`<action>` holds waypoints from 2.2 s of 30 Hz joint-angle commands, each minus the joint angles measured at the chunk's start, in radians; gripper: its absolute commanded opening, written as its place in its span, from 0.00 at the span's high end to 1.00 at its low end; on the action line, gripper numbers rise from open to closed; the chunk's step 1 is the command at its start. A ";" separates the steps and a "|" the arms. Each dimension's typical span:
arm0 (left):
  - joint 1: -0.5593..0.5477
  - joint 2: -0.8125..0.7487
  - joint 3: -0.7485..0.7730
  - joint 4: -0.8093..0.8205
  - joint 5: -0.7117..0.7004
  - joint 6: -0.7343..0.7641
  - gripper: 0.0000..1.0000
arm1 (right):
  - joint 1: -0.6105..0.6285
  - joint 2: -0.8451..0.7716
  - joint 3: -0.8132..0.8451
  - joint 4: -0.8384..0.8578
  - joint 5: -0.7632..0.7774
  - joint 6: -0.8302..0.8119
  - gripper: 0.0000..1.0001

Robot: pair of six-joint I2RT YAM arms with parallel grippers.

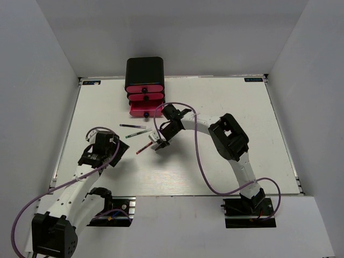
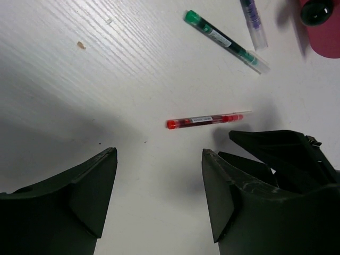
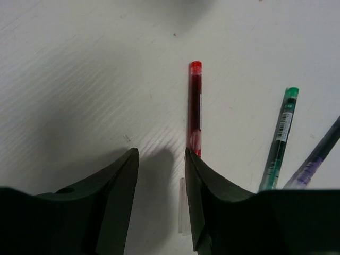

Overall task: Sort the stationery into containers
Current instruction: Move the pen to the center of the board, then pick up the pen from the center of the board, then place the pen in the drawer.

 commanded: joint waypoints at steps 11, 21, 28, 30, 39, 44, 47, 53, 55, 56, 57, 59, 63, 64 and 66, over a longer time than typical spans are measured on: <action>0.005 -0.025 -0.007 -0.053 -0.022 -0.011 0.25 | 0.013 0.023 0.043 0.218 0.073 0.331 0.54; 0.005 -0.016 -0.007 -0.042 -0.031 -0.020 0.25 | 0.008 0.086 0.146 0.006 0.135 0.261 0.60; 0.005 -0.006 -0.007 -0.024 -0.022 -0.020 0.25 | 0.007 0.120 0.231 -0.169 0.209 0.169 0.66; 0.005 -0.006 -0.007 -0.015 -0.022 -0.020 0.25 | 0.010 0.120 0.236 -0.231 0.241 0.118 0.72; -0.004 0.038 -0.025 0.128 -0.022 -0.020 0.23 | -0.004 0.091 0.227 -0.425 0.260 0.046 1.00; 0.005 0.116 -0.025 0.211 -0.011 -0.011 0.23 | -0.041 -0.059 0.160 -0.265 0.171 0.233 1.00; 0.005 0.168 0.016 0.247 -0.023 0.055 0.23 | -0.069 -0.179 0.048 -0.015 0.192 0.394 1.00; 0.005 0.299 0.117 0.247 -0.057 0.211 0.23 | -0.136 -0.233 0.047 0.282 0.303 0.606 1.00; 0.005 0.322 0.148 0.257 -0.057 0.264 0.23 | -0.142 -0.213 0.081 0.296 0.330 0.626 1.00; 0.005 0.345 0.157 0.257 -0.057 0.277 0.24 | -0.153 -0.206 0.110 0.306 0.336 0.626 1.00; 0.005 0.357 0.175 0.257 -0.057 0.291 0.24 | -0.154 -0.177 0.125 0.313 0.349 0.624 1.00; 0.005 0.378 0.189 0.248 -0.057 0.300 0.24 | -0.158 -0.146 0.206 0.305 0.367 0.609 1.00; 0.005 0.402 0.199 0.238 -0.035 0.301 0.24 | -0.147 -0.032 0.346 0.314 0.392 0.603 1.00; 0.005 0.411 0.199 0.238 -0.035 0.301 0.24 | -0.144 0.010 0.384 0.320 0.399 0.609 1.00; 0.005 0.411 0.199 0.238 -0.035 0.301 0.24 | -0.142 0.046 0.444 0.374 0.424 0.626 1.00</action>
